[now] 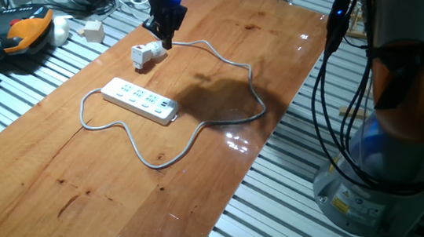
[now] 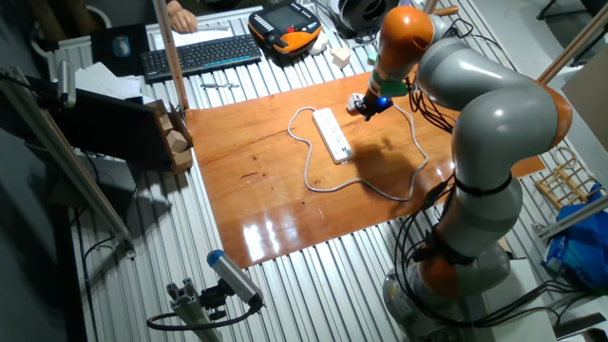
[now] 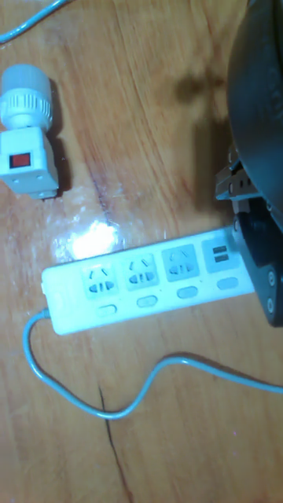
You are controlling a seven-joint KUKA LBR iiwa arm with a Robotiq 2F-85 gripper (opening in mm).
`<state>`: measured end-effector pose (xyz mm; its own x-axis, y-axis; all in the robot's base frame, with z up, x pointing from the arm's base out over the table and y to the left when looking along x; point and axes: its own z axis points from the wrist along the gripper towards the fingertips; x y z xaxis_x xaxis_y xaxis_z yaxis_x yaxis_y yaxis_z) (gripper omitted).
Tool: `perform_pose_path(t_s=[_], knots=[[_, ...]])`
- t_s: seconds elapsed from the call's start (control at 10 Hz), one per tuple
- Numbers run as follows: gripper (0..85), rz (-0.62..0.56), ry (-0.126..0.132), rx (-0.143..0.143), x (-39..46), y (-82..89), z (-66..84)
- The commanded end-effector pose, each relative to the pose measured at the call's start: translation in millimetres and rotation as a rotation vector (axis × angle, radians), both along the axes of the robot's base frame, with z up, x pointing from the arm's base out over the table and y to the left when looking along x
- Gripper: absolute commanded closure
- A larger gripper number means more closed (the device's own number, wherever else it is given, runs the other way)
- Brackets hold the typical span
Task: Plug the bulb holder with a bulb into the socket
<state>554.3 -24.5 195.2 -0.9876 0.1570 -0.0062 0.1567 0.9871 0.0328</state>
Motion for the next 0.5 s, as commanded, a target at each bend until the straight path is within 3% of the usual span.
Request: perform_pose_path(t_s=[0.0,0.2,0.4], knots=[[85.0,-0.006,0.002,0.001,1.4,-2.8,-3.1],[85.0,-0.018,0.001,-0.008,0.5,-10.5,-8.7],[85.0,-0.018,0.013,0.007,-2.2,-23.9,-7.4]])
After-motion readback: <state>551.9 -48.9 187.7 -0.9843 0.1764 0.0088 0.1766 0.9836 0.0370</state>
